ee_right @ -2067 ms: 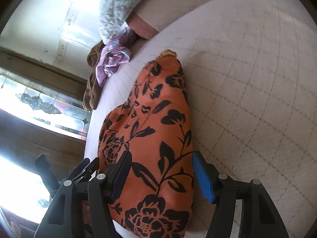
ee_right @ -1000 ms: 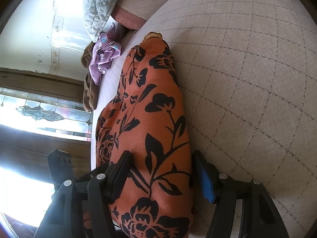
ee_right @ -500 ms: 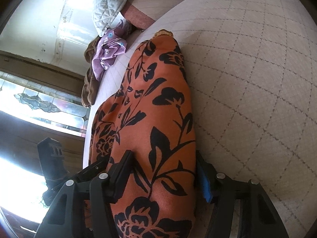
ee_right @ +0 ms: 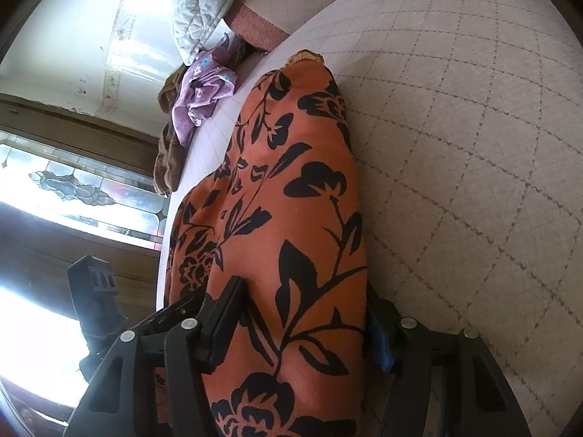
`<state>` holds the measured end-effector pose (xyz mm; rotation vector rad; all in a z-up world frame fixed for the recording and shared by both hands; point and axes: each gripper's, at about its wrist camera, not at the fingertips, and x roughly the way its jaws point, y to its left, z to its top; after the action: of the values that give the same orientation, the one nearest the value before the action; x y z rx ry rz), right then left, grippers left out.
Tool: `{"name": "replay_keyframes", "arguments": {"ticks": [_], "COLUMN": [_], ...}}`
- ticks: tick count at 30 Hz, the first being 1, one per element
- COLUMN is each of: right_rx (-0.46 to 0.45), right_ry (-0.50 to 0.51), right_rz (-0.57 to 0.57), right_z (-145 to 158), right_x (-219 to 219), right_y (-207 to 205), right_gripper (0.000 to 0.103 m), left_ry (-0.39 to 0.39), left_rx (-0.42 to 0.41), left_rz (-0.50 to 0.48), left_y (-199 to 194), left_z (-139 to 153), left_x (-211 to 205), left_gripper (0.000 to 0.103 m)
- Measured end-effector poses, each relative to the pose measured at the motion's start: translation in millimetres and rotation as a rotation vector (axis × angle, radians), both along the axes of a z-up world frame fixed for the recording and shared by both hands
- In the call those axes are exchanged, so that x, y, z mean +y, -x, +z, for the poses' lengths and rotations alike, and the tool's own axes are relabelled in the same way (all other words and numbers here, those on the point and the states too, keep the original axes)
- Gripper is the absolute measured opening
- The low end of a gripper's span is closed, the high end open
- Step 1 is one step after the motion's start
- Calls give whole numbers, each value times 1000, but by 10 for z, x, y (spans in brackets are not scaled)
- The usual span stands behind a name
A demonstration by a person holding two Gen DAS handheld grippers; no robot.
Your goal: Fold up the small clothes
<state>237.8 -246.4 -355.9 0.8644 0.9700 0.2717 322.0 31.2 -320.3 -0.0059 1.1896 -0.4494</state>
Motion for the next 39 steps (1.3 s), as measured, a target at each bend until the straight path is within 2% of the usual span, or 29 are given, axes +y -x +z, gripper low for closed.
{"name": "replay_keyframes", "arguments": {"ticks": [4,12,15,19,30,35,39], "right_rx": [-8,-54,-83,-116,-203,-237,-233], "right_ry": [26,103,118,131,164,197,212], "right_rz": [10,23,23,23,-70,-98,-126], "right_z": [28,151,215,295,648,743,736], "right_x": [48,139,142,111,-269,-449,-608], "right_y": [-18,8,35,108,391,550,635], "right_gripper": [63,49,43,39,38,38,38], "left_ry": [-8,-66,-85,-103,-75,-53,-71], "left_rx": [-19,-123,-151,-189,-267,-275,-270], "left_rz": [-5,-37,-31,-29,-66,-78,-92], "left_y": [4,136,179,264,584,664,711], "left_z": [8,172,245,352,631,697,641], "left_x": [-44,-220,-261,-331,-726,-932,-1110], "left_gripper": [80,49,42,39,37,37,37]}}
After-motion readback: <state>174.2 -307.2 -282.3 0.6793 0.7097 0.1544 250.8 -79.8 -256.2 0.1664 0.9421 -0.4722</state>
